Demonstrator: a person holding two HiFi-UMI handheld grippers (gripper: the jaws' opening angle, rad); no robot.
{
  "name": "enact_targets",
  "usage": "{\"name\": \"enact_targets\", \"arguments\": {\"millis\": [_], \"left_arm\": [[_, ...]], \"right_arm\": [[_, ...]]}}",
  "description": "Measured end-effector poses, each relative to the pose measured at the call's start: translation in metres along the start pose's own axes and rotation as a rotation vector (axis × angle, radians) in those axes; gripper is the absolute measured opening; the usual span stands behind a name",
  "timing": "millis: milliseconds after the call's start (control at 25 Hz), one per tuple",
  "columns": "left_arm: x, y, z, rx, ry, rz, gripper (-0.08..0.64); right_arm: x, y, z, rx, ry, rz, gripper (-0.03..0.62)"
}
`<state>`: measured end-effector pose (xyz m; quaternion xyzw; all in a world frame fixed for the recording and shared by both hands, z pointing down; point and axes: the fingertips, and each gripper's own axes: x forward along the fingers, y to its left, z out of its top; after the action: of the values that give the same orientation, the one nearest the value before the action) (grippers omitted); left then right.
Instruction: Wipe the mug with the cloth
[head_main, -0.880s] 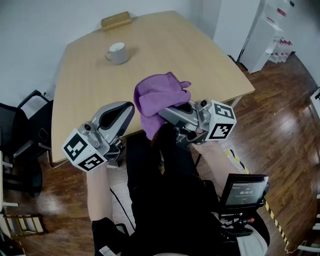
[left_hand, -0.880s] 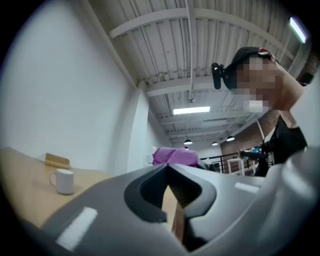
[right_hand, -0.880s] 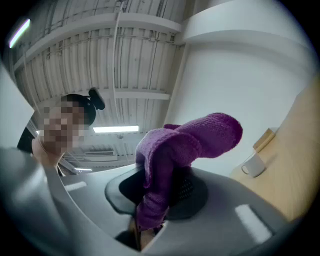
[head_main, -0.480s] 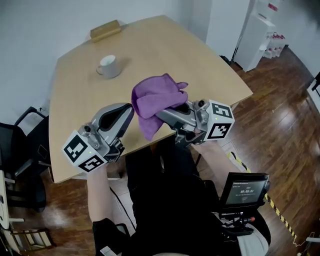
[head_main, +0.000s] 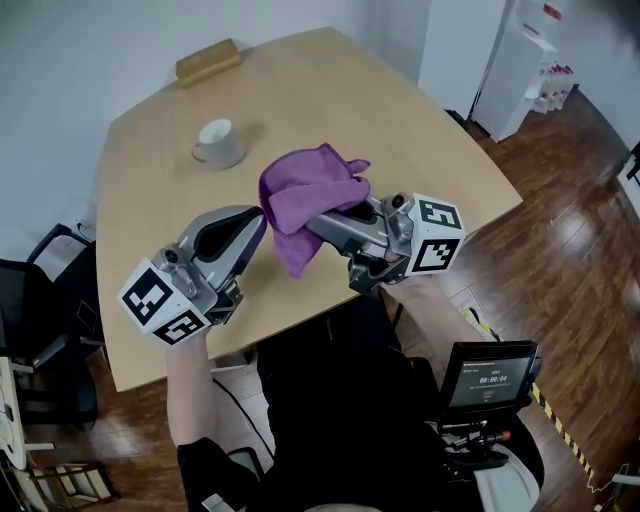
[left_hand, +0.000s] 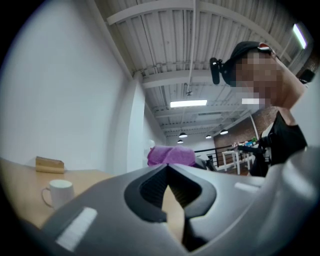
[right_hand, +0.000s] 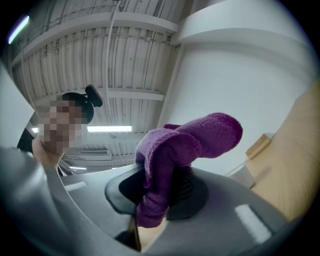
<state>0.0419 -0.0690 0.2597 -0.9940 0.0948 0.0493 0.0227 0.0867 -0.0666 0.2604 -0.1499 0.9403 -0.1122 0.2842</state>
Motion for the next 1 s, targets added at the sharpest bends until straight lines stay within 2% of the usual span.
{"name": "enact_targets", "arguments": {"millis": [120, 200, 440, 640, 720, 800, 1000], "left_arm": [[0.002, 0.013, -0.006, 0.039, 0.071, 0.034, 0.02], [-0.004, 0.036, -0.011, 0.063, 0.122, 0.077, 0.02], [-0.064, 0.168, -0.037, 0.12, 0.233, 0.314, 0.025], [-0.087, 0.277, -0.1, 0.102, 0.43, 0.425, 0.178], [-0.091, 0.317, -0.121, 0.075, 0.465, 0.433, 0.223], [-0.09, 0.332, -0.134, 0.041, 0.456, 0.411, 0.242], [-0.063, 0.324, -0.151, 0.009, 0.454, 0.225, 0.249]], "right_arm": [[0.0, -0.012, 0.001, 0.017, 0.01, 0.023, 0.08], [-0.003, -0.023, 0.0, 0.028, 0.016, 0.021, 0.08], [0.007, -0.069, -0.005, 0.02, 0.071, -0.062, 0.08], [0.031, -0.13, 0.003, 0.031, 0.107, -0.091, 0.08], [0.043, -0.158, 0.003, 0.039, 0.12, -0.092, 0.08], [0.045, -0.167, 0.001, 0.05, 0.125, -0.094, 0.08], [0.042, -0.17, -0.003, 0.07, 0.126, -0.104, 0.08]]}}
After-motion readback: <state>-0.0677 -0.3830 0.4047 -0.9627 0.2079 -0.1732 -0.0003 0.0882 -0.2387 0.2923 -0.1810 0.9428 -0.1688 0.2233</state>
